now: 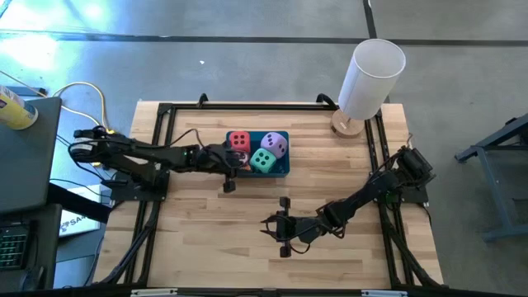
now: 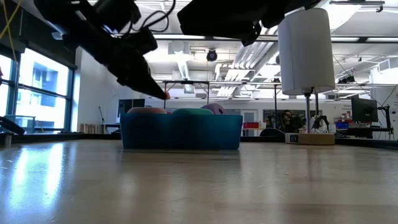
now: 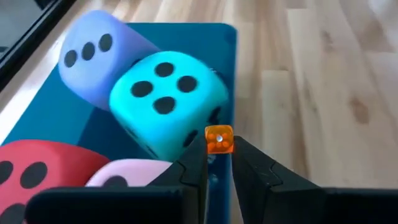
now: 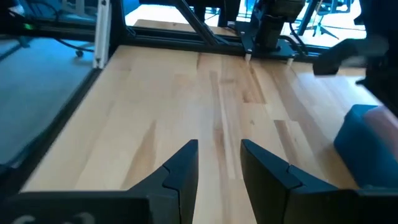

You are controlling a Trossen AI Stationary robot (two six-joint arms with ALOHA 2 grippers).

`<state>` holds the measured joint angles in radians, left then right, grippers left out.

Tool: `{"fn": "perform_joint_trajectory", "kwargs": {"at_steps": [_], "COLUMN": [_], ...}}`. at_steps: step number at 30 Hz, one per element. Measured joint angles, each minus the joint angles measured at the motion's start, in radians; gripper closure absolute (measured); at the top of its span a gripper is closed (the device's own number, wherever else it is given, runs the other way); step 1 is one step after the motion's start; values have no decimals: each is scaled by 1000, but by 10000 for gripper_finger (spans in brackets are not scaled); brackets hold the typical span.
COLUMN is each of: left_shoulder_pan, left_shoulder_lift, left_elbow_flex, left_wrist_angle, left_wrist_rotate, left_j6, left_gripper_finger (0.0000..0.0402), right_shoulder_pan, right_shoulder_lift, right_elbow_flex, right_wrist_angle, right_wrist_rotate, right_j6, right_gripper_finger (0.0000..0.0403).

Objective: Pick & Place Dice
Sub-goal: Put the small orange dice into the blue bin, then return to Home Position

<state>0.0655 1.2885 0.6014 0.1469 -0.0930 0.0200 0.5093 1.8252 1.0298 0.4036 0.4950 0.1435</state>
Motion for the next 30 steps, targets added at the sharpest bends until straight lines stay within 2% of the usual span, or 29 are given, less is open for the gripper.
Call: {"fn": "perform_joint_trajectory", "kwargs": {"at_steps": [8, 24, 30], "left_shoulder_pan": [19, 11, -1], "left_shoulder_lift": [70, 84, 134], "left_elbow_flex": [0, 0, 0], "left_wrist_angle": [90, 94, 105], "left_wrist_rotate": [1, -24, -94], "left_j6": [67, 97, 135], "left_gripper_finger": [330, 323, 278], "right_shoulder_pan": [-8, -12, -20], "right_shoulder_lift": [0, -15, -15], "right_elbow_flex": [0, 0, 0], "right_wrist_angle": [-18, -53, -55], "right_wrist_rotate": [-4, -29, -34], "right_j6": [-29, -34, -17], "right_gripper_finger": [292, 292, 292]}}
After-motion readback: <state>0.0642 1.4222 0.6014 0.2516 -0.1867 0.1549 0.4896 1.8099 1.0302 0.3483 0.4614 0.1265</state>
